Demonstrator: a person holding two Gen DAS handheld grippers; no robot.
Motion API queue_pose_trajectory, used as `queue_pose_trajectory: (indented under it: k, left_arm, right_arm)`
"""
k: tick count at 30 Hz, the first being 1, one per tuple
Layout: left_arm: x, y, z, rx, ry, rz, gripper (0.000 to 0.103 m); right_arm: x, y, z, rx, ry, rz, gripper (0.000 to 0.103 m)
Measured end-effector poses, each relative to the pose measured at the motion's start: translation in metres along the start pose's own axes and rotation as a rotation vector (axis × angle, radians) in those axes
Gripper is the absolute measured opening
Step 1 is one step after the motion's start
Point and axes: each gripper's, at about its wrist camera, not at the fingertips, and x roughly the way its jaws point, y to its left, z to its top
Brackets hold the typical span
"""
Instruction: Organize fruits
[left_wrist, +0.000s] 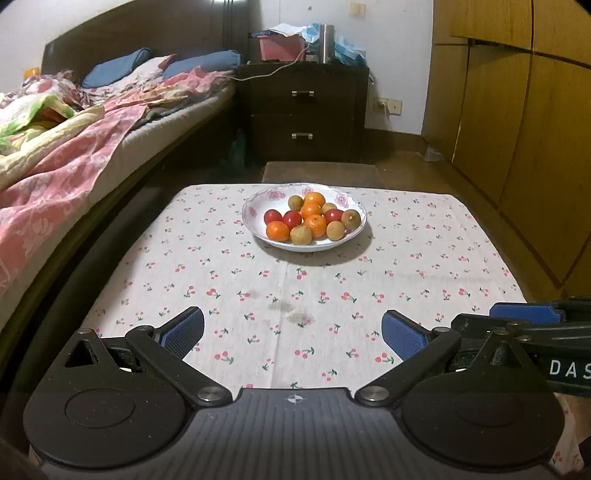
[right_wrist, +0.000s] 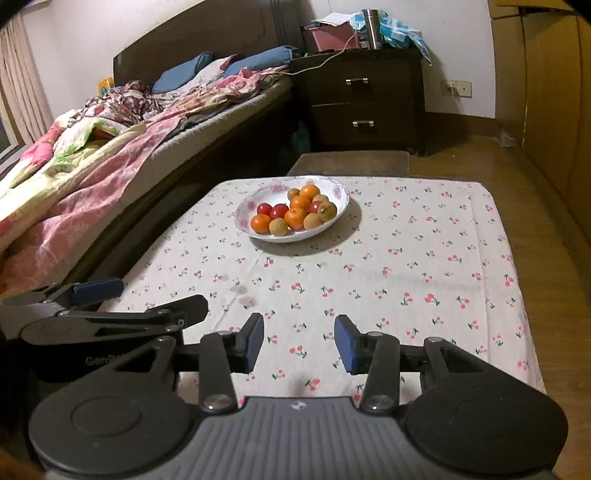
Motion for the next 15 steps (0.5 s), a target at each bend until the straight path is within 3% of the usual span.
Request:
queue_pose_trajectory:
  k: [15]
  left_arm:
    - [-0.0024, 0.0019, -0.0069, -0.015, 0.046, 0.004, 0.103]
  right_arm:
    - [-0.0008, 0.003, -0.0088, -0.003, 0.03, -0.005, 0.055]
